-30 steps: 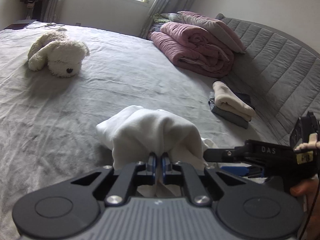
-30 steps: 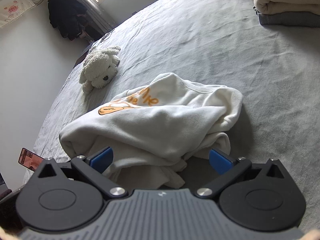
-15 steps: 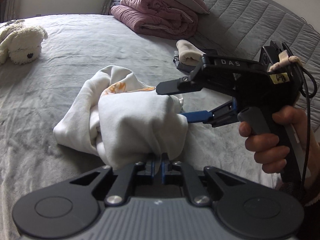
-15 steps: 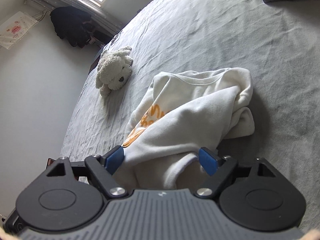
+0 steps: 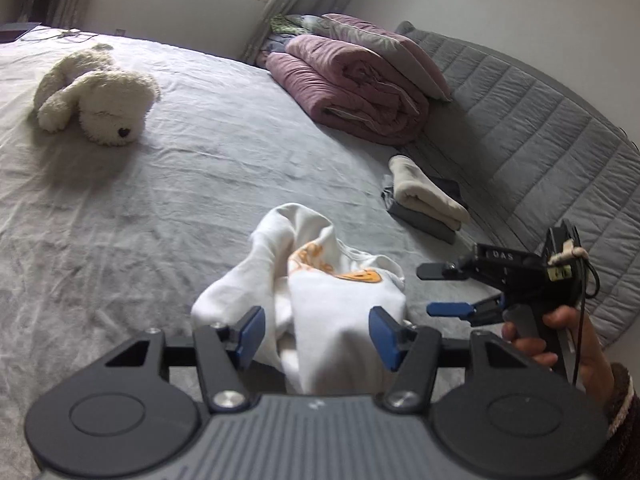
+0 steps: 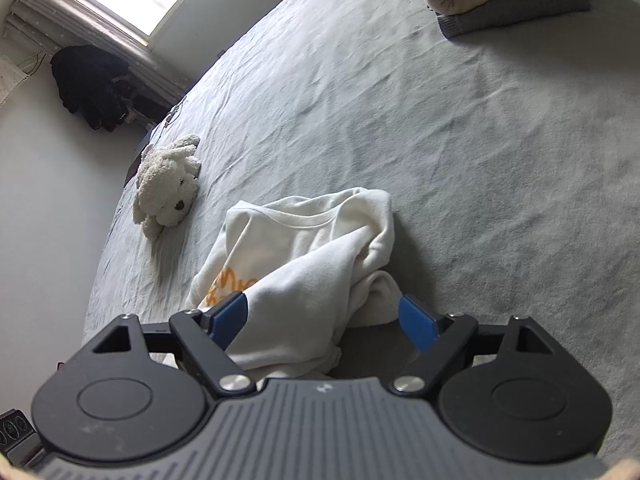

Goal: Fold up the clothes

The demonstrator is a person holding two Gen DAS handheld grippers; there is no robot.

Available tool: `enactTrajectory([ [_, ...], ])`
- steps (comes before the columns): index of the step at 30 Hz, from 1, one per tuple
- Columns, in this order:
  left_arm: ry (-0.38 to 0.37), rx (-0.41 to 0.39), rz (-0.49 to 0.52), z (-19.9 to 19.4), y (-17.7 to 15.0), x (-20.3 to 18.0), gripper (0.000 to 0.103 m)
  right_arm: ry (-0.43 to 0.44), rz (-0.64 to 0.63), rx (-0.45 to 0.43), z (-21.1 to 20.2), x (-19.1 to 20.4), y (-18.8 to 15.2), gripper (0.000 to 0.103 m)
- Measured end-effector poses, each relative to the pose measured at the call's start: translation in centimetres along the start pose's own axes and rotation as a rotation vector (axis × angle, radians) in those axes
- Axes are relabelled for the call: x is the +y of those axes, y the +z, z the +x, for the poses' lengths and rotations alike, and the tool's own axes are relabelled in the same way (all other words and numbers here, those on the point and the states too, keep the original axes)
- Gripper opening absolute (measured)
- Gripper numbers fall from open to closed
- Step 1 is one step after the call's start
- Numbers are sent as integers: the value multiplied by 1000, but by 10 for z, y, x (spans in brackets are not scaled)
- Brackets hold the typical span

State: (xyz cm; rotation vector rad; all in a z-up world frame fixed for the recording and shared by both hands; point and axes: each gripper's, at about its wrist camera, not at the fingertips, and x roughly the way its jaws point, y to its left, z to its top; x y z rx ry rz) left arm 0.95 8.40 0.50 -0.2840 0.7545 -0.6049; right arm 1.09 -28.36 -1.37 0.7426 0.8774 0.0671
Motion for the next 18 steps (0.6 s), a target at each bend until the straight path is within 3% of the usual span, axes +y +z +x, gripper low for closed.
enactTrajectory([
  [7, 151, 111, -95, 46, 1, 26, 57, -96, -29, 21, 14, -6, -1, 73],
  [11, 175, 160, -134, 63, -1, 28, 55, -110, -42, 48, 28, -8, -6, 71],
  [13, 166, 175, -169, 69, -3, 29, 50, -93, -35, 48, 32, -8, -8, 70],
  [15, 156, 187, -203, 74, -4, 30, 35, -67, -25, 41, 34, -9, -7, 69],
  [18, 167, 179, -235, 78, -4, 29, 22, -44, -14, 19, 38, -8, -7, 68],
])
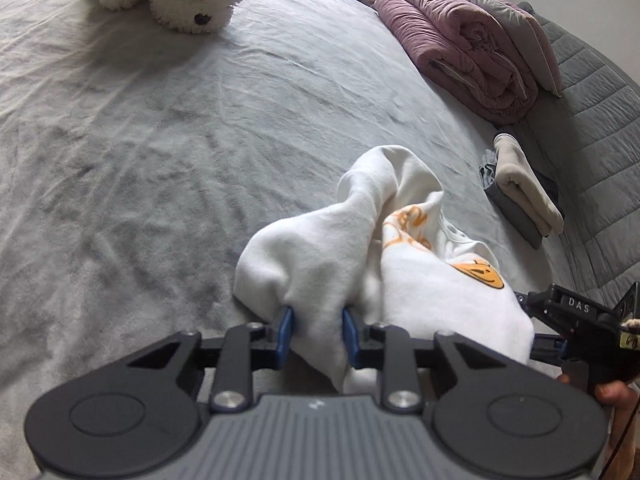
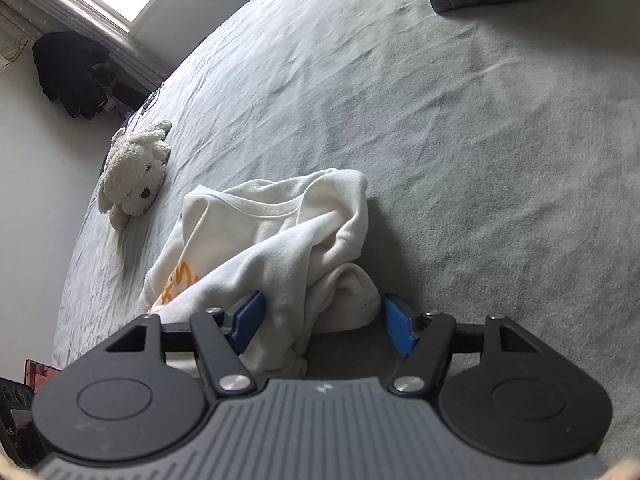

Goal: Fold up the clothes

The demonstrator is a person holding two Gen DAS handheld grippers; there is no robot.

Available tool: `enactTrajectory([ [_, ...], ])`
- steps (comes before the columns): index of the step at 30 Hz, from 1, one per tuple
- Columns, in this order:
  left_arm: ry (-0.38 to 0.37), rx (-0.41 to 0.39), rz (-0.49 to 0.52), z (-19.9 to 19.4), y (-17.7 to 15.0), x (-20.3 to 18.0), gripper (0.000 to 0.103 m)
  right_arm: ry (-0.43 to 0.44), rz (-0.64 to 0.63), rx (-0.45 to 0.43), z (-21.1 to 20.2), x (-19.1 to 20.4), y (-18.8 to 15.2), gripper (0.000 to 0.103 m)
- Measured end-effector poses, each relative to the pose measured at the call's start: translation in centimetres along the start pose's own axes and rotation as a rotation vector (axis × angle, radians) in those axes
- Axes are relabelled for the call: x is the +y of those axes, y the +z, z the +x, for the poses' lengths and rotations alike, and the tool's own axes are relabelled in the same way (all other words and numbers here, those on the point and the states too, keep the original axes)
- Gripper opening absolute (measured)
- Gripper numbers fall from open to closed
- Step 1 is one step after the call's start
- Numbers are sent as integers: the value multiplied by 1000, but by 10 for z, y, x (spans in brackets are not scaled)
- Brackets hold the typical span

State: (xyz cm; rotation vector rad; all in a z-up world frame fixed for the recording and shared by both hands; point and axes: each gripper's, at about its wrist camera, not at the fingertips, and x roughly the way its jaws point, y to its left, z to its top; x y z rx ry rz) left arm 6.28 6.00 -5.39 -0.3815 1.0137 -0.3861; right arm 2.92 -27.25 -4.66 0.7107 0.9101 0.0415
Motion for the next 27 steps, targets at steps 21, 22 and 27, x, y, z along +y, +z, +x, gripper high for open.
enactTrajectory([
  [21, 185, -292, 50, -43, 16, -21, 9, 23, -75, -258, -33, 14, 10, 10],
  [22, 186, -298, 45, -44, 17, -20, 9, 23, -78, -261, -34, 14, 10, 10],
  [27, 208, -311, 45, -45, 17, -20, 9, 11, -100, -270, -35, 18, 9, 10],
])
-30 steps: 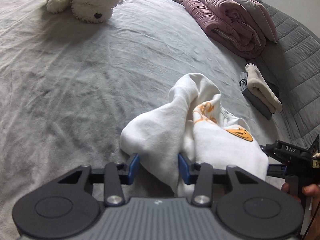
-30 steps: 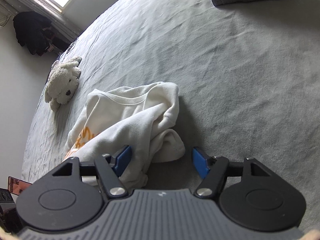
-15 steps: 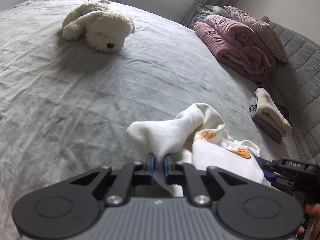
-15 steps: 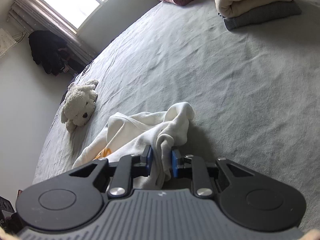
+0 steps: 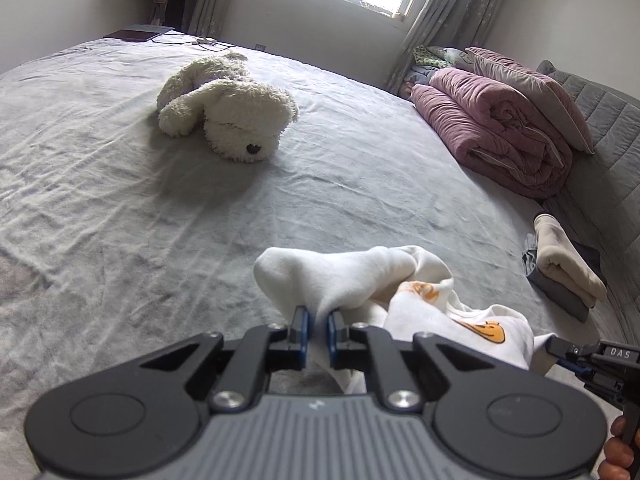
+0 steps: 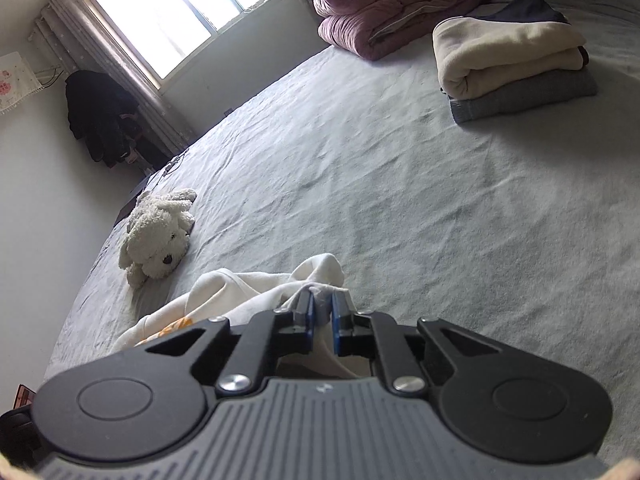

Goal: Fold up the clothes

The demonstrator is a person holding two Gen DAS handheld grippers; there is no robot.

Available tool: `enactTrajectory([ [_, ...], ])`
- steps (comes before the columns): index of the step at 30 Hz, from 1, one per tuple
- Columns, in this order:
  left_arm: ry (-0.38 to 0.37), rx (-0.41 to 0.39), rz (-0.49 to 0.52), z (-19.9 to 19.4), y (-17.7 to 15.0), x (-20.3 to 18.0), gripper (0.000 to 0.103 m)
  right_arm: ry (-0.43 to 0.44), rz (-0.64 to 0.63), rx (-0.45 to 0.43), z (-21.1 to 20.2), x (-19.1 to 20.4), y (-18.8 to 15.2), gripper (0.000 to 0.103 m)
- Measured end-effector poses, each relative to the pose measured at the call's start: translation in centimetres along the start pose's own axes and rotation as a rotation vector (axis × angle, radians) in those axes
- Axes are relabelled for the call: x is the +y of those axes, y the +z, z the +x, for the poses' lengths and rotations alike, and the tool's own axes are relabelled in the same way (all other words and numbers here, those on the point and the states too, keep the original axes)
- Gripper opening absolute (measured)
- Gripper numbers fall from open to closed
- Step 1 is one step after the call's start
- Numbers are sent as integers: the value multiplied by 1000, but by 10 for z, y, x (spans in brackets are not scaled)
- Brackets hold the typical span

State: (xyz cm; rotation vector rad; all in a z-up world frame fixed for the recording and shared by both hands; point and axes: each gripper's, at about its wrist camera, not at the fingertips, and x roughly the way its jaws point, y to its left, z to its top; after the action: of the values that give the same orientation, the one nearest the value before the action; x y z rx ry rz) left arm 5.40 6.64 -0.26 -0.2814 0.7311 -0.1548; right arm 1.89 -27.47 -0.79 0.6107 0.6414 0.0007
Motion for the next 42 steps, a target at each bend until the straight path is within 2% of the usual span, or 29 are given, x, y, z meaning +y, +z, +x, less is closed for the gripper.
enactTrajectory([
  [3, -9, 5, 0, 0, -1, -1, 9, -14, -24, -21, -3, 2, 3, 10],
  [6, -8, 29, 1, 4, -2, 0, 9, -34, -31, 22, 2, 1, 2, 10],
  [7, -5, 41, 2, 6, -3, 0, 9, -38, -31, 48, 4, 0, 0, 12],
  [8, -1, 54, 1, 8, -4, 0, 9, -43, -30, 68, 6, 0, -1, 19],
  [14, 13, 87, 1, 14, -8, 0, 10, -14, -22, 107, 2, 3, -5, 22],
  [15, 12, 89, -1, 15, -8, 0, 10, -8, -17, 111, 1, 3, -6, 27],
  [16, 12, 93, -2, 15, -9, 0, 10, 0, -5, 115, 0, 3, -7, 46],
  [17, 14, 96, -2, 16, -9, 1, 10, 7, 10, 116, -1, 2, -8, 58],
  [18, 17, 98, -3, 16, -9, 1, 10, 17, 23, 119, -2, 2, -10, 59],
  [27, 35, 109, 17, 19, -12, -2, 11, 136, 68, 248, 8, 16, -29, 60],
  [32, 42, 114, 25, 21, -13, -4, 11, 157, 113, 303, 21, 20, -39, 60],
  [36, 48, 119, 29, 23, -14, -5, 11, 142, 87, 296, 27, 27, -45, 61],
  [37, 50, 120, 30, 23, -14, -6, 11, 136, 71, 289, 27, 29, -46, 59],
  [39, 50, 120, 30, 23, -14, -6, 11, 124, 40, 276, 27, 32, -47, 45],
  [40, 50, 120, 30, 23, -15, -6, 11, 118, 25, 268, 26, 34, -48, 31],
  [41, 50, 120, 29, 23, -14, -6, 11, 115, 11, 256, 25, 35, -47, 23],
  [42, 46, 119, 27, 22, -14, -5, 11, 114, 2, 242, 23, 36, -46, 20],
])
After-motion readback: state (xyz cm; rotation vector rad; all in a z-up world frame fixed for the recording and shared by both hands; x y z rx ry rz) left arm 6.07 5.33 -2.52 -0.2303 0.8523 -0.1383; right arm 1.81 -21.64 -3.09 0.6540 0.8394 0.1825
